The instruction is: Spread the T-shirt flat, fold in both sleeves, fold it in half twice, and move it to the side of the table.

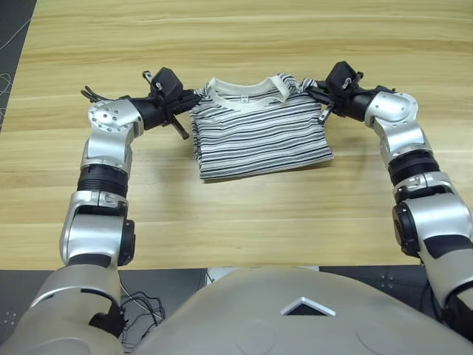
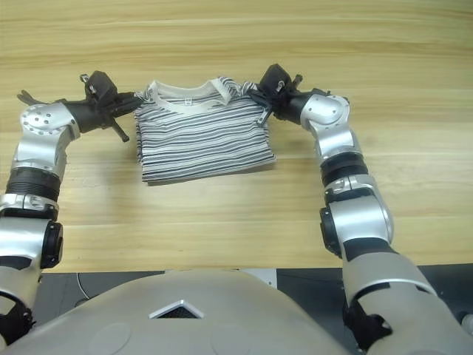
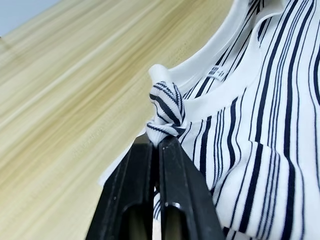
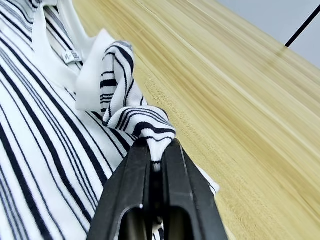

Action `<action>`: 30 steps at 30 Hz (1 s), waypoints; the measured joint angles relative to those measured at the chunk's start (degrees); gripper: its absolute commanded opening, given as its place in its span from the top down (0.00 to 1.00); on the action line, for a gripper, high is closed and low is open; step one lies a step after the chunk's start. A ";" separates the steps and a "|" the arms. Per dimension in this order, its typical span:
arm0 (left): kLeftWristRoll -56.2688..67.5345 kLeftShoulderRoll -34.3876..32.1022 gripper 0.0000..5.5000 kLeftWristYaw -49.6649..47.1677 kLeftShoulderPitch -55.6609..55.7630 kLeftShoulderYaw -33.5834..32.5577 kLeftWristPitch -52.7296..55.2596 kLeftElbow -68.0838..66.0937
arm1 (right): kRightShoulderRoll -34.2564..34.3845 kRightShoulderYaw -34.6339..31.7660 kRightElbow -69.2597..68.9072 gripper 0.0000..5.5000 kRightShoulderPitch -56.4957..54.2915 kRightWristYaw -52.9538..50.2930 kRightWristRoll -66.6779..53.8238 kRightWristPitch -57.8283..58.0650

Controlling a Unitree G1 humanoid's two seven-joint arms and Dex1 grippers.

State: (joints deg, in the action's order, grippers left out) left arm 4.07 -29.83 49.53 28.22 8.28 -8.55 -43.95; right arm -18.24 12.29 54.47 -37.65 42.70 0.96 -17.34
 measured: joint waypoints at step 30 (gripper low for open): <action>-4.68 -2.55 0.72 -6.11 -22.91 1.12 -2.01 41.80 | 0.00 1.91 -6.64 0.66 3.44 -6.27 8.05 -12.07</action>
State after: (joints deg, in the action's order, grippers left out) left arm -0.61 -32.38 43.42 5.32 9.40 -10.56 -2.15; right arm -18.24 14.20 47.83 -34.22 36.44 9.01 -29.42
